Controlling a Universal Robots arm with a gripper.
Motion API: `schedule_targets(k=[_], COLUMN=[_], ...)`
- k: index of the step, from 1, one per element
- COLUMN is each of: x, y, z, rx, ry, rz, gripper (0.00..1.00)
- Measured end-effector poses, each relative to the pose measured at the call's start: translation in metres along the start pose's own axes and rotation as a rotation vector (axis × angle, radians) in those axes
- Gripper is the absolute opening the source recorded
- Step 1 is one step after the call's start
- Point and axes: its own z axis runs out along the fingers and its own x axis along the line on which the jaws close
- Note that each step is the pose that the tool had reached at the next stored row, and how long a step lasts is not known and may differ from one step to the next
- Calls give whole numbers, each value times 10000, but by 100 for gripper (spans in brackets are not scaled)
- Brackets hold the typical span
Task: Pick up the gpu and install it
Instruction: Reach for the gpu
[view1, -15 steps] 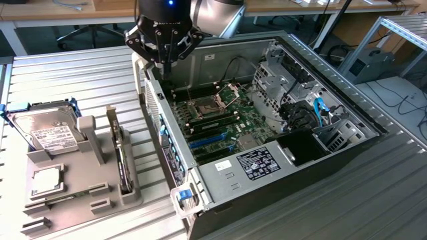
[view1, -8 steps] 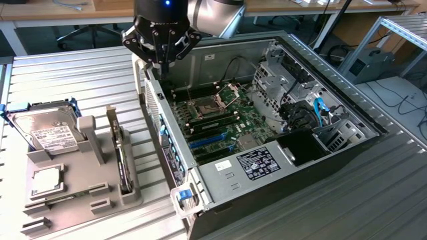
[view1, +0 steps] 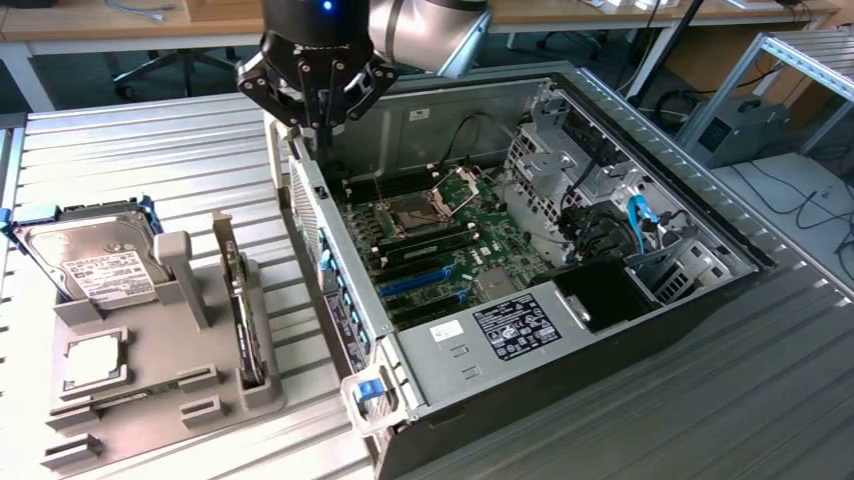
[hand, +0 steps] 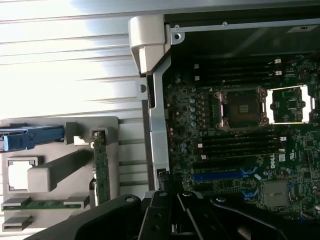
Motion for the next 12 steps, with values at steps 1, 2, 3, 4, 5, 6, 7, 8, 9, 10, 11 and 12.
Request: schedule_targets(k=[1,2,3,4,5,6,7,8,9,10,11,12], x=[8,14,22,28,38,45,54,61,70,79,85,92], y=[-1,-1,-2,-2,-3,-3,-4,-5,-5,-6,-6,-7], z=[0,-1,-1,-1,-2,-1,-2,-2,-2,-2,-3,-3], rx=[0,1,0,1,1,0,1,0,0,1,0,0], ry=[0,1,0,1,1,0,1,0,0,0,0,0], rz=[0,0,-1,-1,-1,-1,-1,0,0,-1,-1,-1], gripper=[11,11,11,11,11,11,11,11,11,11,11,11])
